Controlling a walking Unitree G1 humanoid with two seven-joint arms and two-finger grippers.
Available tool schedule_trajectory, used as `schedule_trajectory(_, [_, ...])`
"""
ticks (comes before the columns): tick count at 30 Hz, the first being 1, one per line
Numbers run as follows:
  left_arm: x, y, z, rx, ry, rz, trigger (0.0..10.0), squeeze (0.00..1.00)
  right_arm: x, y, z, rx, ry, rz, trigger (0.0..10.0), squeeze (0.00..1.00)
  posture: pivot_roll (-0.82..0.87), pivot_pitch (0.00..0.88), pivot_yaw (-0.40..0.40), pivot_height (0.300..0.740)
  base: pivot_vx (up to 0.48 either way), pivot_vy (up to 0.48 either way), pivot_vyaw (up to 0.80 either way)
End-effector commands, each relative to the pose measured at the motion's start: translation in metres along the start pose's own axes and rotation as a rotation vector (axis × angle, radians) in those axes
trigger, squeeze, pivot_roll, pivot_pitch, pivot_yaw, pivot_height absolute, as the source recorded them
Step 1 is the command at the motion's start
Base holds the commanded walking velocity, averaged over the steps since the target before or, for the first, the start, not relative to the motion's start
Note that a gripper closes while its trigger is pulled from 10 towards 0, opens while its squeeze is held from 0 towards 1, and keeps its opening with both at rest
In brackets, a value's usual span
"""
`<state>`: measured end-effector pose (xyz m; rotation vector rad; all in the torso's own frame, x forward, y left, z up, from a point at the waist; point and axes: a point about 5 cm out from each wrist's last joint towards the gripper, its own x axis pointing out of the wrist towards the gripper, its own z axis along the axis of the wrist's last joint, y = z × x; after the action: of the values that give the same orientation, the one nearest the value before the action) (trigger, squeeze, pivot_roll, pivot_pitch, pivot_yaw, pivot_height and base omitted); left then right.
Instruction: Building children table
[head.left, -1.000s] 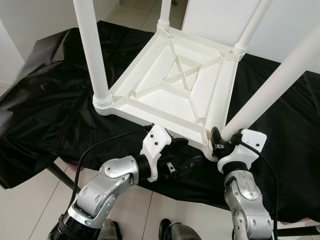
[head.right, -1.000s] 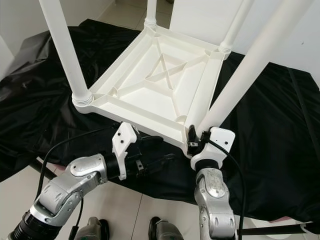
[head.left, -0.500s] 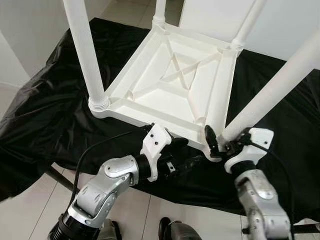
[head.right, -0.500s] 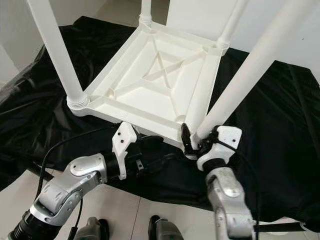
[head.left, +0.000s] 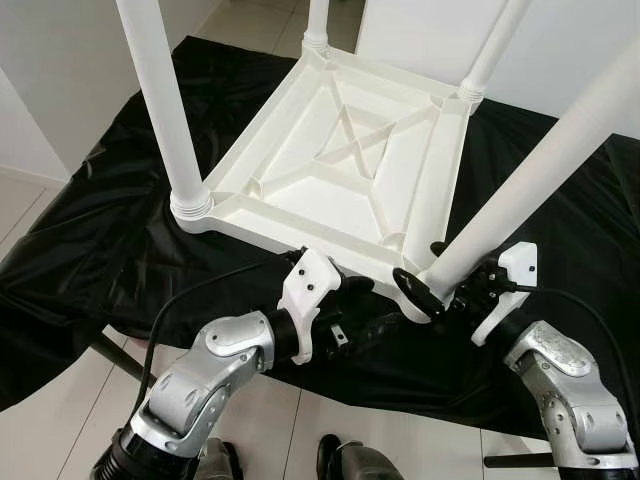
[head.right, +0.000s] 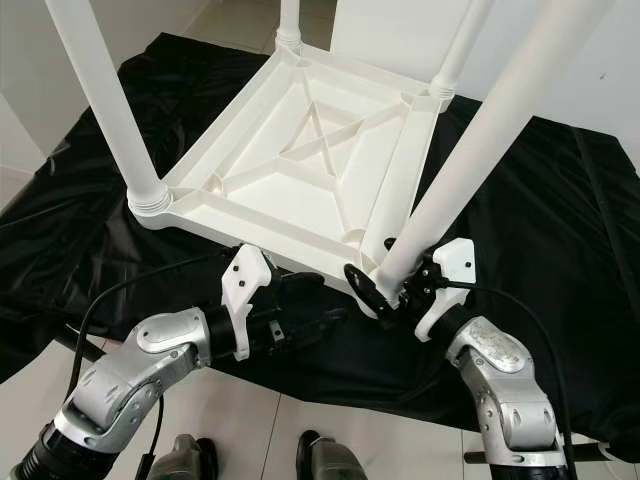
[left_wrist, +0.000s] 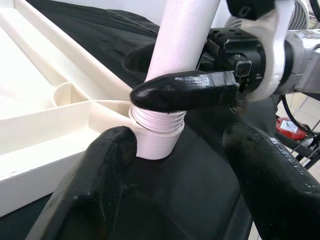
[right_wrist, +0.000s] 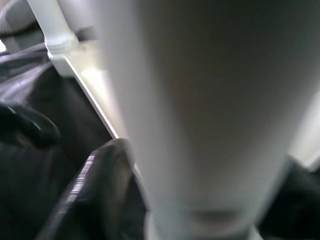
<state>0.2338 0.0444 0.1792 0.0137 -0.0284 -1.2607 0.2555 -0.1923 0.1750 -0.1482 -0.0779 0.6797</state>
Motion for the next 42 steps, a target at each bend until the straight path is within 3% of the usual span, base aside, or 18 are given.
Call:
schedule_trajectory(1, [0.0,-0.003,0.0,-0.002,0.004,-0.012,10.0,0.0,-0.001,-0.002,-0.004,0.009,0.016,0.022,0.0,0.0,0.06,0.167,-0.093,0.74,0.0,0.0,0.0])
schedule_trajectory(11, [0.003,-0.003,0.0,-0.003,0.0,-0.021,10.0,0.0,-0.005,-0.008,-0.004,-0.007,0.027,0.046,0.0,0.0,0.05,0.158,-0.089,0.74,0.0,0.0,0.0])
schedule_trajectory(14, [0.005,-0.003,0.0,-0.005,-0.001,-0.034,10.0,0.0,-0.003,-0.003,-0.005,0.029,0.003,-0.006,0.0,0.0,0.04,0.148,-0.087,0.74,0.0,0.0,0.0])
schedule_trajectory(15, [0.005,-0.004,-0.001,-0.006,-0.001,-0.036,10.0,0.0,-0.002,-0.002,-0.005,0.033,0.003,-0.04,9.9,0.0,0.04,0.146,-0.09,0.74,0.0,0.0,0.0])
schedule_trajectory(22, [0.005,-0.004,-0.004,-0.009,0.005,-0.036,10.0,0.0,0.001,0.003,-0.017,-0.008,0.075,-0.219,10.0,0.0,0.03,0.149,-0.095,0.74,0.0,0.0,0.0])
schedule_trajectory(26, [0.006,-0.004,-0.005,-0.014,0.002,-0.03,10.0,0.0,0.002,0.014,-0.019,0.057,0.056,-0.337,10.0,0.0,0.02,0.153,-0.101,0.74,0.0,0.0,0.0])
schedule_trajectory(32, [0.006,-0.003,-0.005,-0.015,0.001,-0.027,10.0,0.0,0.004,0.022,-0.018,0.127,0.027,-0.419,10.0,0.0,0.02,0.155,-0.105,0.74,0.0,0.0,0.0])
schedule_trajectory(33, [0.007,-0.003,-0.005,-0.013,-0.002,-0.026,10.0,0.0,0.008,0.026,-0.022,0.158,0.04,-0.541,10.0,0.0,0.01,0.157,-0.113,0.74,0.0,0.0,0.0])
schedule_trajectory(42, [0.008,-0.003,-0.004,-0.016,-0.013,-0.018,10.0,0.0,0.018,0.032,-0.026,0.194,0.042,-0.73,10.0,0.0,0.02,0.166,-0.124,0.74,0.0,0.0,0.0])
